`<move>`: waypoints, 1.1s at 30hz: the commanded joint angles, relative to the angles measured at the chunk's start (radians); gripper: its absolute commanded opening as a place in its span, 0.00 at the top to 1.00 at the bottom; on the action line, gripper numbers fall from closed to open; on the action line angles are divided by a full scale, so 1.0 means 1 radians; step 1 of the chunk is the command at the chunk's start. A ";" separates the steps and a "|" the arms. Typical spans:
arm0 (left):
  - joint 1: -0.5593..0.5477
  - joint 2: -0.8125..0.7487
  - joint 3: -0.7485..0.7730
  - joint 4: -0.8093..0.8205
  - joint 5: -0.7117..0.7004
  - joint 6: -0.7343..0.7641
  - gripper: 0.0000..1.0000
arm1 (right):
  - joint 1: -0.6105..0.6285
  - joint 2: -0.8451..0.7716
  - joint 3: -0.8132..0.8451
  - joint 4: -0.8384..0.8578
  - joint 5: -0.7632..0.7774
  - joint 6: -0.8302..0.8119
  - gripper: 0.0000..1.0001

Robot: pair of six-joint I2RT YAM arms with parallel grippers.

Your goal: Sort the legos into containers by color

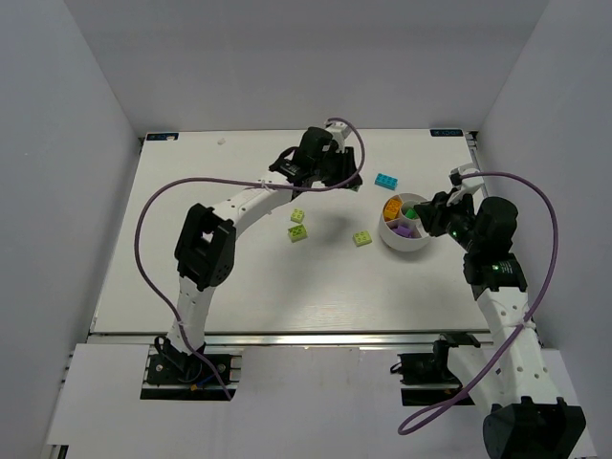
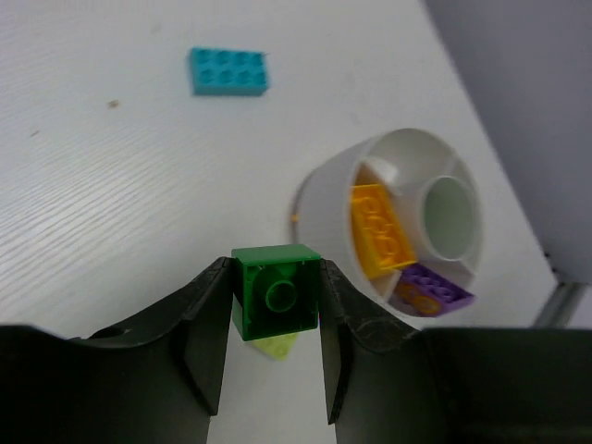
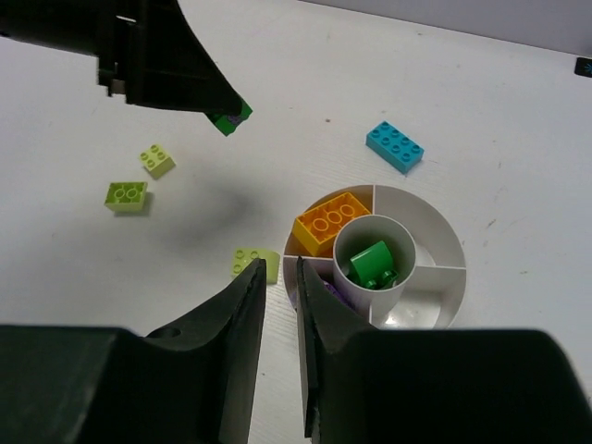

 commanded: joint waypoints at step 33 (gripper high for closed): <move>-0.189 0.276 0.370 0.148 0.231 -0.050 0.82 | -0.061 -0.042 -0.015 0.081 0.117 0.029 0.74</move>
